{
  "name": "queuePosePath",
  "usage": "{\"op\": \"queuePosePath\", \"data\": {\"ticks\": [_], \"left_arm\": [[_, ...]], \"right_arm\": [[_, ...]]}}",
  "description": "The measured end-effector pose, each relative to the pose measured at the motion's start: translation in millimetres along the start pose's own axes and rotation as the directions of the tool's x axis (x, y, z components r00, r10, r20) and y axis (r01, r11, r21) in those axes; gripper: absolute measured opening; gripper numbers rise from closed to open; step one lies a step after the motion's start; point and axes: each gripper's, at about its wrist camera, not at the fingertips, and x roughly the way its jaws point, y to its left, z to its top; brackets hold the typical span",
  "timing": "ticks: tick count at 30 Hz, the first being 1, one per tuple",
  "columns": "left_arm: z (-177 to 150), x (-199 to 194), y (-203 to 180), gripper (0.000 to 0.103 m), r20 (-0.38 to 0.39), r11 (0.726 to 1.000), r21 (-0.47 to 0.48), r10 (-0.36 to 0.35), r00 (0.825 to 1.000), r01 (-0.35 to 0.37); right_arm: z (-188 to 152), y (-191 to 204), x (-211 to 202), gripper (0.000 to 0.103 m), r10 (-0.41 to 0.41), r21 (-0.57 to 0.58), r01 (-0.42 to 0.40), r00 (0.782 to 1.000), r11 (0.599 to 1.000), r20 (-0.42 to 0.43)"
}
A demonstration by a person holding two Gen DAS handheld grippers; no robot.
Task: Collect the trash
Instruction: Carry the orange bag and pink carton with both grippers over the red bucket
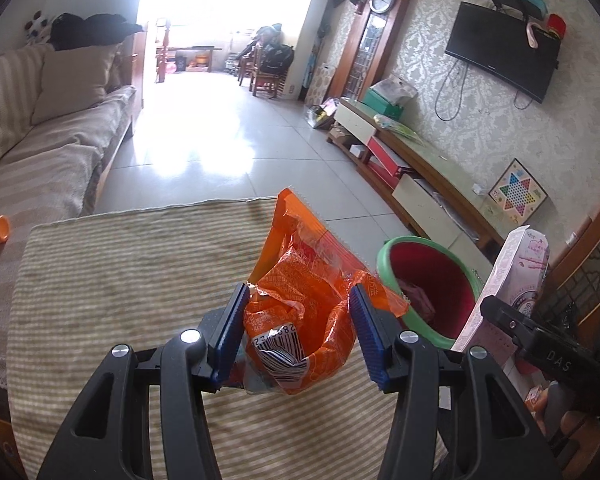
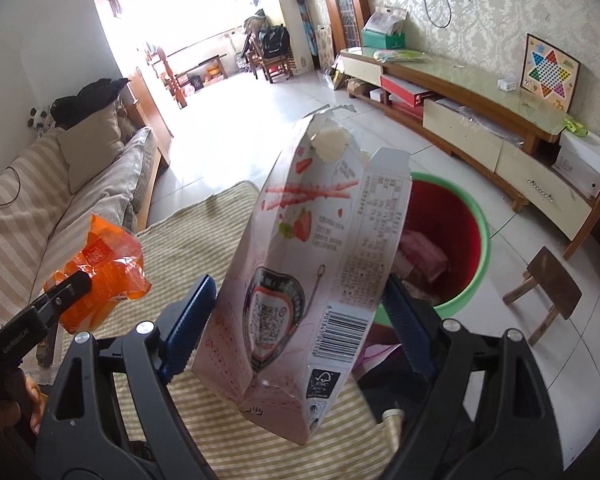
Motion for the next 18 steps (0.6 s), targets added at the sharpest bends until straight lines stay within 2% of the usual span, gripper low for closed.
{"op": "queuePosePath", "data": {"ticks": [11, 18], "left_arm": [[15, 63, -67, 0.049, -0.086, 0.99, 0.046, -0.125, 0.988, 0.13], [28, 113, -124, 0.049, -0.117, 0.982, 0.114, -0.138, 0.983, 0.152]], "right_arm": [[30, -77, 8, 0.083, -0.087, 0.067, 0.083, 0.995, 0.994, 0.055], [47, -125, 27, 0.083, -0.136, 0.109, 0.127, 0.987, 0.986, 0.082]]}}
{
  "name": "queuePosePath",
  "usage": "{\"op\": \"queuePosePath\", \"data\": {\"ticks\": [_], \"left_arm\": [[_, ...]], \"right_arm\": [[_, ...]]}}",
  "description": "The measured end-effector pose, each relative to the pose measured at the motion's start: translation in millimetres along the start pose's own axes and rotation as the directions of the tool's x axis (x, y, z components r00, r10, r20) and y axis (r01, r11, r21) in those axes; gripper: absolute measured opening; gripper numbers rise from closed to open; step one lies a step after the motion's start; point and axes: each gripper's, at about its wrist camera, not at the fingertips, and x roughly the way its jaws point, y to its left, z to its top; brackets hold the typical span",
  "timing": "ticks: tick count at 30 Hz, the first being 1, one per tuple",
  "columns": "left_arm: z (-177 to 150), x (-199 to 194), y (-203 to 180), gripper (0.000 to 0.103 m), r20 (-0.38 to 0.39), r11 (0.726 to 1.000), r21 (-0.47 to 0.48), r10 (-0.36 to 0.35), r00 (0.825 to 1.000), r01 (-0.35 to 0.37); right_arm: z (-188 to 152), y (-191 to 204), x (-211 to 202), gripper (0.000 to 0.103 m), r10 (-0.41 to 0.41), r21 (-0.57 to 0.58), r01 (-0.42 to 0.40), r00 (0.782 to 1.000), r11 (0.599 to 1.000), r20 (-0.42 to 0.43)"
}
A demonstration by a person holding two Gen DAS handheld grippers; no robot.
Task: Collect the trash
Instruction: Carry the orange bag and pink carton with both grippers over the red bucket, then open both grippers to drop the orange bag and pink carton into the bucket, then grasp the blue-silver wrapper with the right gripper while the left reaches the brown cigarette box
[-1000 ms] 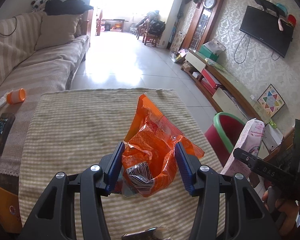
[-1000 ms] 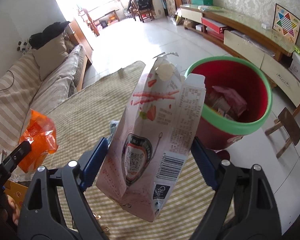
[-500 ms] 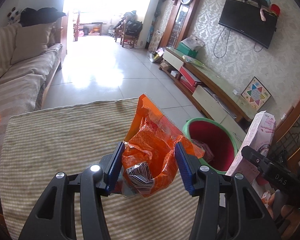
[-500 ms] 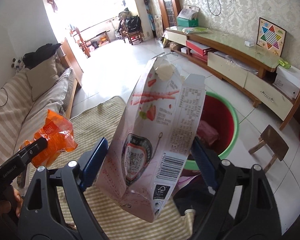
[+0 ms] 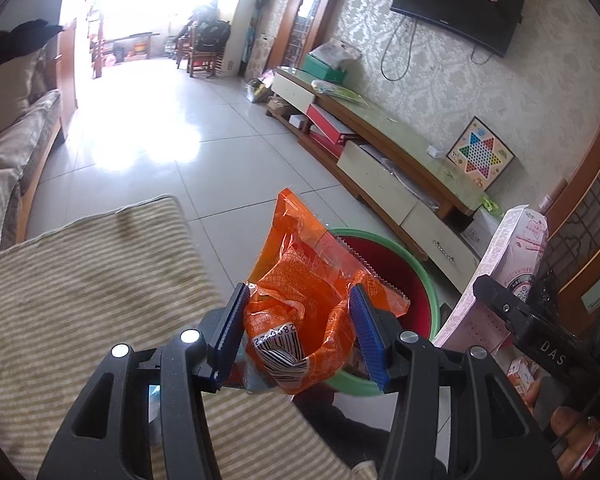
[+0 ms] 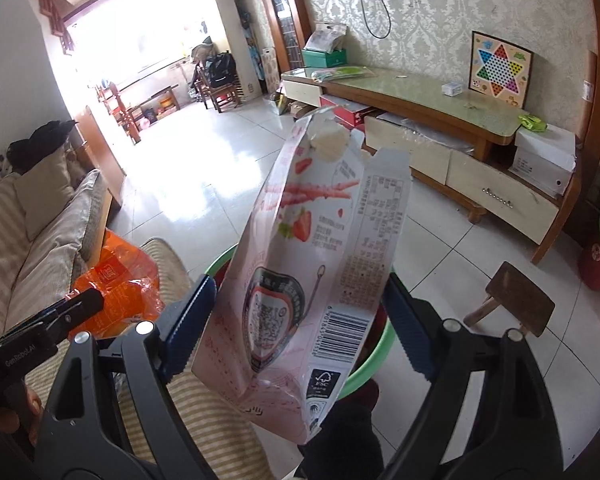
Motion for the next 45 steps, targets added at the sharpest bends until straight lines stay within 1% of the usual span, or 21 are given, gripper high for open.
{"op": "queuePosePath", "data": {"ticks": [5, 11, 12, 14, 15, 16, 18, 21, 26, 29, 32, 37, 39, 40, 42, 44, 45], "left_arm": [[11, 30, -23, 0.049, -0.029, 1.0, 0.019, -0.007, 1.0, 0.008], [18, 50, -34, 0.051, -0.052, 1.0, 0.025, -0.006, 0.999, 0.007], [19, 54, -35, 0.055, -0.056, 1.0, 0.02, -0.007, 0.998, 0.008], [21, 61, -33, 0.062, -0.07, 1.0, 0.009, -0.01, 0.997, 0.01], [21, 63, -34, 0.069, -0.068, 1.0, 0.006, 0.002, 0.998, -0.002], [21, 64, -34, 0.075, -0.061, 1.0, 0.005, 0.007, 0.998, -0.007], [20, 63, -34, 0.077, -0.054, 1.0, 0.004, 0.01, 0.999, -0.01], [18, 59, -33, 0.077, -0.059, 1.0, 0.017, 0.002, 0.998, -0.001], [6, 26, -17, 0.077, -0.043, 1.0, 0.022, -0.01, 0.999, 0.011], [-14, -6, 6, 0.078, -0.034, 0.999, 0.036, 0.008, 0.999, -0.006], [-38, -42, 39, 0.079, -0.036, 0.999, 0.033, 0.03, 0.999, -0.029], [-83, -100, 102, 0.08, -0.061, 0.997, -0.022, 0.075, 0.995, -0.077], [-105, -117, 119, 0.08, -0.082, 0.995, -0.021, 0.097, 0.992, -0.099], [-116, -124, 124, 0.08, -0.097, 0.995, -0.008, 0.102, 0.99, -0.104], [-143, -135, 127, 0.081, -0.137, 0.995, 0.05, 0.098, 0.986, -0.092], [-168, -139, 127, 0.081, -0.182, 0.988, 0.132, 0.098, 0.978, -0.075], [-180, -138, 125, 0.081, -0.205, 0.981, 0.181, 0.107, 0.973, -0.07]], "right_arm": [[7, -14, 13, 0.083, -0.018, 0.009, 0.018, 1.0, 1.0, 0.006], [9, -21, 28, 0.083, -0.03, -0.001, 0.03, 1.0, 1.0, -0.002], [9, -22, 30, 0.083, -0.032, -0.004, 0.032, 0.999, 0.999, -0.002], [9, -23, 36, 0.084, -0.039, -0.011, 0.039, 0.999, 0.999, -0.007], [9, -23, 39, 0.085, -0.047, -0.016, 0.046, 0.999, 0.999, -0.014], [8, -24, 45, 0.085, -0.052, -0.023, 0.052, 0.998, 0.998, -0.029], [10, -26, 51, 0.086, -0.062, -0.021, 0.061, 0.997, 0.998, -0.041], [8, -25, 55, 0.087, -0.06, -0.023, 0.059, 0.996, 0.998, -0.06], [3, -18, 39, 0.089, -0.05, -0.013, 0.05, 0.997, 0.999, -0.057], [-4, -8, 27, 0.089, -0.037, -0.02, 0.036, 0.997, 0.999, -0.064], [-14, 12, 16, 0.09, -0.009, -0.037, 0.006, 0.997, 0.999, -0.074], [-40, 68, 7, 0.092, 0.053, -0.108, -0.066, 0.992, 0.992, -0.119], [-54, 92, 8, 0.092, 0.075, -0.143, -0.097, 0.985, 0.985, -0.153], [-63, 103, 9, 0.092, 0.088, -0.16, -0.116, 0.981, 0.98, -0.174], [-77, 121, 11, 0.092, 0.109, -0.188, -0.15, 0.971, 0.971, -0.213], [-93, 138, 11, 0.092, 0.124, -0.214, -0.18, 0.959, 0.96, -0.254], [-98, 143, 12, 0.092, 0.13, -0.224, -0.193, 0.954, 0.955, -0.269]]}}
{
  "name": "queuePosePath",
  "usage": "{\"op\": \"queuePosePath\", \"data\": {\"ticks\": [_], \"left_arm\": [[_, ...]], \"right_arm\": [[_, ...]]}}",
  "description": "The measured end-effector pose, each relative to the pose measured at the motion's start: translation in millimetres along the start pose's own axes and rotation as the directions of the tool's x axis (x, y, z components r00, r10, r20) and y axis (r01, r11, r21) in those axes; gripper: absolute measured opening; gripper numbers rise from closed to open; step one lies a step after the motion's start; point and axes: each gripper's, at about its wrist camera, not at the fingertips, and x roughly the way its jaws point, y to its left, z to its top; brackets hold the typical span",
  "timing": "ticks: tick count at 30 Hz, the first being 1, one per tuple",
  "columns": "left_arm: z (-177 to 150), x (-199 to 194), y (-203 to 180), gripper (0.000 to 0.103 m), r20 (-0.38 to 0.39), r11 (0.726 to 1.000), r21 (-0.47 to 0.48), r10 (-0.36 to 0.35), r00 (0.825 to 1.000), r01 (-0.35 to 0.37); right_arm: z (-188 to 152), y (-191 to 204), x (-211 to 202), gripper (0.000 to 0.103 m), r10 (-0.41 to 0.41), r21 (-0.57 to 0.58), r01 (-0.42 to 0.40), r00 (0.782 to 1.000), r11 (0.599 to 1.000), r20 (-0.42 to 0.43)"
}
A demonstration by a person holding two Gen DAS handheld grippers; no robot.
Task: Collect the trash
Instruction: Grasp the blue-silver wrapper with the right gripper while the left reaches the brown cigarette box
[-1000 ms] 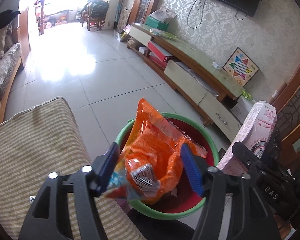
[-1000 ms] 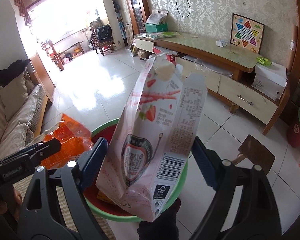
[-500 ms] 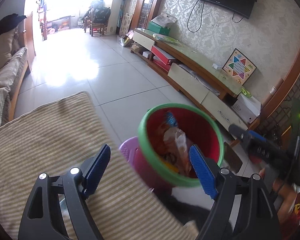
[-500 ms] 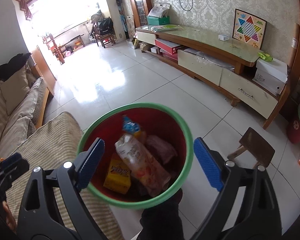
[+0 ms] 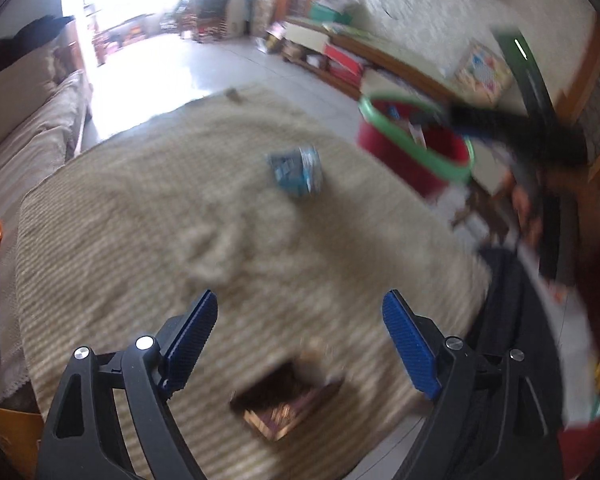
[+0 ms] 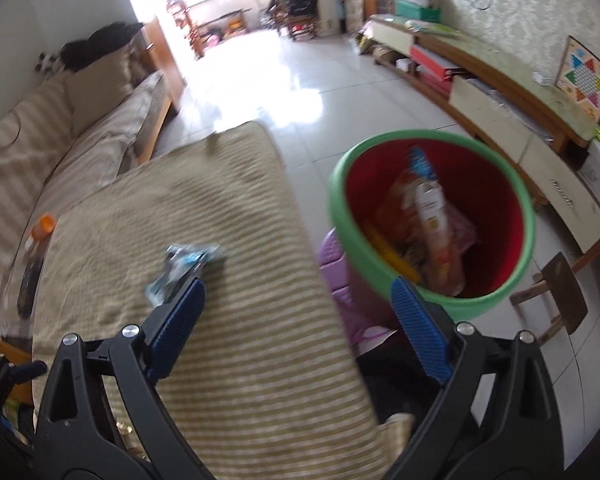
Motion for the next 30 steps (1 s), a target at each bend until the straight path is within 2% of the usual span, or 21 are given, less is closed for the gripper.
{"op": "queuePosePath", "data": {"ticks": [3, 5, 7, 9, 11, 12, 14, 15, 16, 17, 18, 21, 25, 26, 27, 28, 30], "left_arm": [[-27, 15, -6, 0.081, -0.065, 0.989, 0.137, 0.056, 0.996, -0.047], [-38, 26, -4, 0.081, -0.089, 0.983, 0.17, 0.08, 0.993, -0.064], [-43, 36, 1, 0.081, -0.102, 0.984, 0.155, 0.105, 0.989, -0.089], [-42, 42, 9, 0.08, -0.099, 0.992, 0.108, 0.072, 0.993, -0.061], [-41, 46, 13, 0.071, -0.103, 0.998, 0.059, 0.023, 0.994, -0.017], [-40, 46, 15, 0.07, -0.1, 0.999, 0.039, 0.019, 0.995, -0.015], [-40, 43, 19, 0.057, -0.082, 1.0, -0.003, -0.012, 0.997, 0.012], [-39, 40, 22, 0.046, -0.069, 0.999, -0.034, -0.032, 0.997, 0.03], [-40, 37, 25, 0.018, -0.058, 0.997, -0.061, -0.04, 0.998, 0.036], [-39, 37, 29, 0.004, -0.058, 0.995, -0.092, -0.035, 0.998, 0.03], [-40, 36, 34, 0.002, -0.055, 0.99, -0.134, -0.048, 0.997, 0.04], [-44, 34, 45, 0.001, -0.038, 0.973, -0.228, -0.053, 0.998, 0.043], [-51, 22, 46, 0.005, -0.022, 0.972, -0.232, -0.037, 0.999, 0.031], [-52, 20, 45, 0.01, -0.024, 0.975, -0.221, -0.034, 0.999, 0.028], [-53, 18, 45, 0.028, -0.026, 0.978, -0.209, -0.025, 0.999, 0.019], [-52, 16, 46, 0.045, -0.023, 0.98, -0.2, -0.013, 1.0, 0.008], [-52, 10, 48, 0.054, -0.011, 0.983, -0.186, -0.003, 1.0, 0.001]], "right_arm": [[-10, 21, 10, 0.092, 0.02, -0.051, -0.023, 0.998, 0.998, -0.061], [-16, 33, 17, 0.092, 0.035, -0.077, -0.043, 0.995, 0.996, -0.098], [-18, 42, 22, 0.092, 0.043, -0.088, -0.055, 0.991, 0.995, -0.128], [-21, 49, 27, 0.092, 0.051, -0.083, -0.064, 0.988, 0.995, -0.146], [-20, 55, 32, 0.092, 0.066, -0.068, -0.078, 0.984, 0.995, -0.165], [-19, 58, 36, 0.092, 0.07, -0.061, -0.081, 0.983, 0.995, -0.17], [-18, 66, 42, 0.092, 0.077, -0.052, -0.088, 0.98, 0.995, -0.182], [-17, 68, 45, 0.092, 0.082, -0.046, -0.092, 0.979, 0.995, -0.185], [-16, 72, 48, 0.092, 0.091, -0.036, -0.1, 0.978, 0.994, -0.188], [-14, 76, 52, 0.092, 0.098, -0.027, -0.105, 0.977, 0.994, -0.191], [-12, 78, 56, 0.092, 0.103, -0.014, -0.107, 0.976, 0.994, -0.194], [-5, 84, 70, 0.092, 0.113, 0.03, -0.109, 0.973, 0.994, -0.202], [2, 87, 92, 0.092, 0.105, 0.089, -0.088, 0.969, 0.992, -0.222], [3, 87, 97, 0.092, 0.104, 0.094, -0.084, 0.967, 0.992, -0.231], [3, 88, 105, 0.092, 0.098, 0.098, -0.076, 0.964, 0.992, -0.246], [2, 89, 111, 0.083, 0.088, 0.101, -0.063, 0.961, 0.993, -0.261], [0, 88, 121, 0.065, 0.08, 0.113, -0.05, 0.956, 0.992, -0.283]]}}
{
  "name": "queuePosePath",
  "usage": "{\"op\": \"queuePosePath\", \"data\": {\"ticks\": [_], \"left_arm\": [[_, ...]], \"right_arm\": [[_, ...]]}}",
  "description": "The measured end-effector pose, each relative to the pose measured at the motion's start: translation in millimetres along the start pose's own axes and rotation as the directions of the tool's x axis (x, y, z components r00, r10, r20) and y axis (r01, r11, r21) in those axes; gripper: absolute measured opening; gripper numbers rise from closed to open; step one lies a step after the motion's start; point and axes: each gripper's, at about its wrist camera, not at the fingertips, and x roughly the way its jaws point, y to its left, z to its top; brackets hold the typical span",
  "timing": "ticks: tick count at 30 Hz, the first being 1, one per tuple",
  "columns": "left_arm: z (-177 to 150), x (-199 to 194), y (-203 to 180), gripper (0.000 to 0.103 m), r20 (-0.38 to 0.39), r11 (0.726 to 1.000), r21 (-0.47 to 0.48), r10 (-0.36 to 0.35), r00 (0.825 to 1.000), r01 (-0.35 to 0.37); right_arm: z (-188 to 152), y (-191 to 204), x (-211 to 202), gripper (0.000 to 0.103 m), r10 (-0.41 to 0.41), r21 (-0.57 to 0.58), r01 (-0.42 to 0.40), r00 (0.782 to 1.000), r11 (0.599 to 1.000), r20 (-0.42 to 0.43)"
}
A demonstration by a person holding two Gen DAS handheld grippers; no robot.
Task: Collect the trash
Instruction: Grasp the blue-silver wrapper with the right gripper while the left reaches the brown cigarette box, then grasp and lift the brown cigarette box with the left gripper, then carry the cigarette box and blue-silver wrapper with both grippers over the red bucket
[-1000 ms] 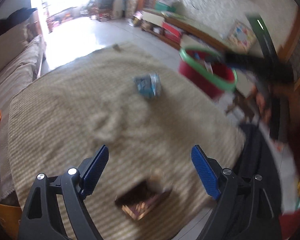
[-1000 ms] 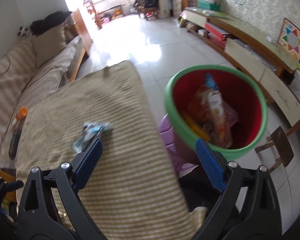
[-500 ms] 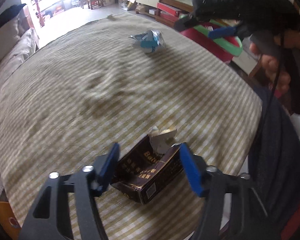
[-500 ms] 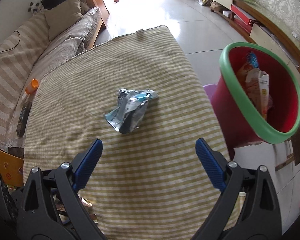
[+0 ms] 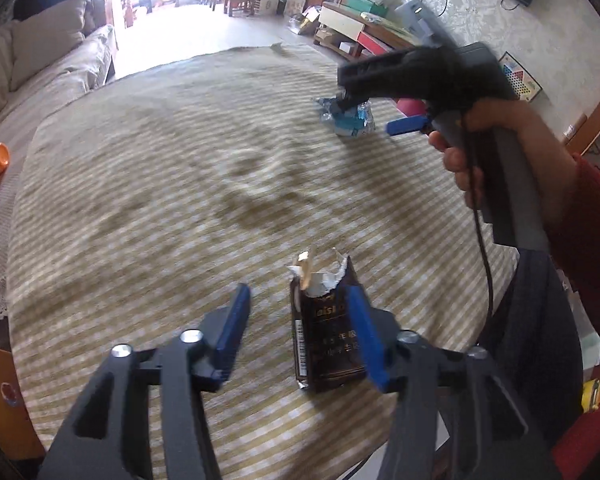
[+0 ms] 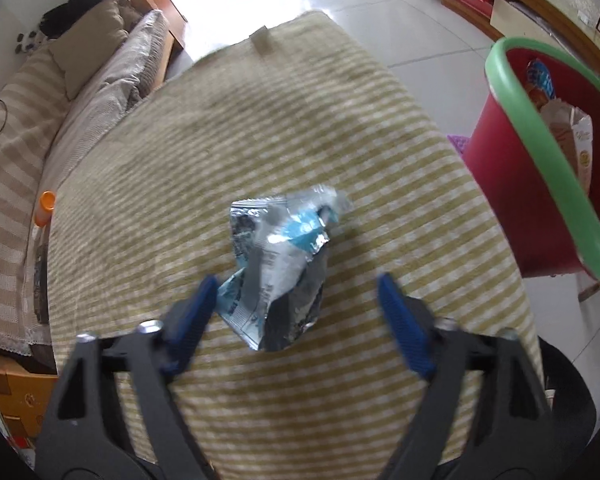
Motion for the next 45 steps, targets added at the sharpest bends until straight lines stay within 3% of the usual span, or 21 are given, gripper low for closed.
{"op": "queuePosePath", "data": {"ticks": [1, 2, 3, 7, 14, 17, 18, 22, 28, 36, 45], "left_arm": [[1, -1, 0, 0.06, 0.001, 1.0, 0.0, 0.001, 1.0, -0.001], [1, -4, 1, 0.062, 0.005, 1.0, -0.005, 0.001, 1.0, -0.001], [1, -6, 1, 0.065, 0.007, 1.0, -0.014, -0.005, 1.0, 0.005], [-2, -7, -1, 0.071, 0.009, 0.995, -0.09, -0.048, 0.999, 0.048], [-16, 19, -22, 0.069, -0.032, 0.995, -0.065, 0.073, 0.997, -0.075], [-20, 25, -24, 0.056, -0.05, 0.994, -0.08, 0.068, 0.996, -0.072], [-20, 26, -24, 0.047, -0.053, 0.994, -0.079, 0.066, 0.996, -0.07], [-16, 23, -18, 0.044, -0.039, 0.993, -0.105, 0.047, 0.998, -0.051], [16, -11, -9, 0.044, 0.092, 0.984, -0.167, 0.084, 0.992, -0.068], [66, -63, -3, 0.044, 0.274, 0.972, -0.227, 0.116, 0.955, -0.053], [103, -93, -14, 0.044, 0.381, 0.973, -0.23, 0.099, 0.919, -0.01]], "right_arm": [[-1, 1, -2, 0.038, -0.009, -0.006, 0.009, 1.0, 1.0, 0.03], [-1, 3, -2, 0.024, 0.013, -0.017, -0.012, 1.0, 1.0, 0.026], [-2, 4, -3, 0.022, 0.025, -0.016, -0.025, 0.999, 1.0, 0.02], [-14, 9, -22, 0.02, 0.048, -0.053, -0.043, 0.995, 0.998, 0.09], [-42, 13, -65, 0.02, 0.056, -0.134, -0.032, 0.983, 0.99, 0.173], [-49, 8, -78, 0.02, 0.066, -0.131, -0.041, 0.979, 0.99, 0.193], [-51, 7, -81, 0.02, 0.069, -0.129, -0.044, 0.978, 0.991, 0.197], [-61, 9, -93, 0.02, 0.084, -0.13, -0.057, 0.973, 0.99, 0.217], [-67, 13, -122, 0.02, 0.103, -0.137, -0.066, 0.954, 0.988, 0.283], [-67, 23, -174, 0.02, 0.134, -0.16, -0.072, 0.899, 0.984, 0.417], [-65, 26, -214, 0.02, 0.13, -0.188, -0.033, 0.839, 0.982, 0.529]]}}
